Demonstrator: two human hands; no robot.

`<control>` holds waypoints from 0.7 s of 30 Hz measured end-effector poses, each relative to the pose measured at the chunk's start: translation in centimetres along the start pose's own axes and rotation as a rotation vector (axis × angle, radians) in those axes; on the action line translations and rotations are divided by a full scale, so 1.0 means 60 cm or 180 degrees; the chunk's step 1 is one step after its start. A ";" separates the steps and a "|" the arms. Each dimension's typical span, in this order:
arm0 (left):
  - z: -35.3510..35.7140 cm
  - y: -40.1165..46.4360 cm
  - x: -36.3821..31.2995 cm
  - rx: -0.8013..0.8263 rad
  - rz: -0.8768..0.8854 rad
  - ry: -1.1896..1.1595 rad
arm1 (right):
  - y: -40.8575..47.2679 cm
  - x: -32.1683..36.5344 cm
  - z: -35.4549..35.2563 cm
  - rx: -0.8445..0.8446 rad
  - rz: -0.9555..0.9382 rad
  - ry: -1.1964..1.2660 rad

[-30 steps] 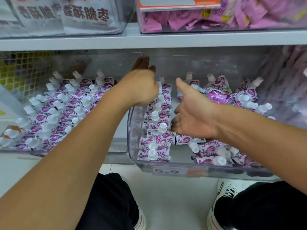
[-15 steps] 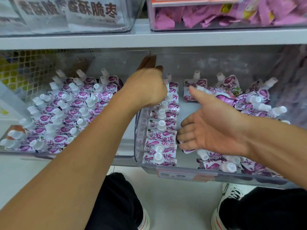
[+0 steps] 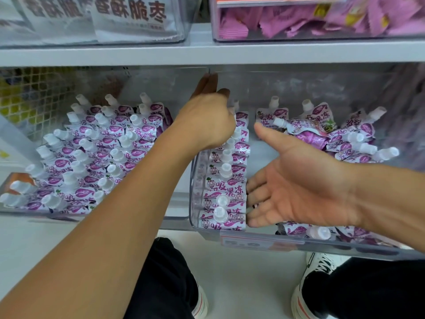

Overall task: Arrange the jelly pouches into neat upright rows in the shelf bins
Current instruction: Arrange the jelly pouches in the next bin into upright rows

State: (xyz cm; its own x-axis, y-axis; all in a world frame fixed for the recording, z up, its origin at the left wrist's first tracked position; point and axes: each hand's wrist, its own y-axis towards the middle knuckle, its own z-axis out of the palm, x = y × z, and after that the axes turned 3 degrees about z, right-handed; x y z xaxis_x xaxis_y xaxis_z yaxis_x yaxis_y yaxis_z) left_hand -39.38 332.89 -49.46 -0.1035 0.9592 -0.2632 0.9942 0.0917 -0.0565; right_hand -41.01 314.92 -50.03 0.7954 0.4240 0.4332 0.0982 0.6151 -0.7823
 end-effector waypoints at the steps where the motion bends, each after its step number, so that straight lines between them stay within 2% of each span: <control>1: 0.004 0.003 0.001 -0.0029 0.0008 0.0035 | 0.000 0.001 0.002 -0.0147 0.0033 0.0034; 4: 0.011 0.006 0.004 -0.0048 0.0035 0.0072 | 0.004 0.002 0.019 -0.0161 -0.0063 -0.0211; 6: 0.009 0.003 0.005 -0.0149 0.0168 0.0265 | -0.003 0.010 0.018 -0.0126 0.0033 -0.0739; 7: 0.005 -0.001 0.005 -0.0278 0.0345 0.0407 | -0.017 0.018 0.014 -0.0289 0.0021 -0.1135; 9: -0.007 -0.016 -0.003 -0.0402 0.0823 0.0549 | -0.050 0.032 -0.012 -0.0947 -0.0551 -0.2192; 11: -0.014 -0.031 -0.019 -0.0139 0.1195 0.0347 | -0.075 0.038 -0.041 -0.1671 -0.1436 -0.3389; 13: -0.009 -0.039 -0.037 0.0345 0.1193 0.0410 | -0.080 0.028 -0.058 -0.1689 -0.1765 -0.4152; 15: 0.006 -0.035 -0.042 0.0838 0.0985 0.0843 | -0.061 0.012 -0.057 -0.1311 -0.1393 -0.4782; 17: 0.014 -0.031 -0.046 0.1140 0.0875 0.1297 | -0.036 -0.002 -0.054 -0.1216 -0.1012 -0.5353; 21: 0.018 -0.035 -0.053 0.1142 0.0872 0.1587 | 0.000 -0.006 -0.041 -0.1461 -0.0549 -0.5852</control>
State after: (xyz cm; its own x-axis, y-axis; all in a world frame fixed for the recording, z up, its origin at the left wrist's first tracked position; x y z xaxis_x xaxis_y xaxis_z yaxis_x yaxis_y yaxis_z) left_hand -41.20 329.38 -49.53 0.2632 0.9517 0.1579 0.9020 -0.1847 -0.3903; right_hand -39.83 313.14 -51.28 -0.7396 0.6584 0.1394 0.4704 0.6539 -0.5926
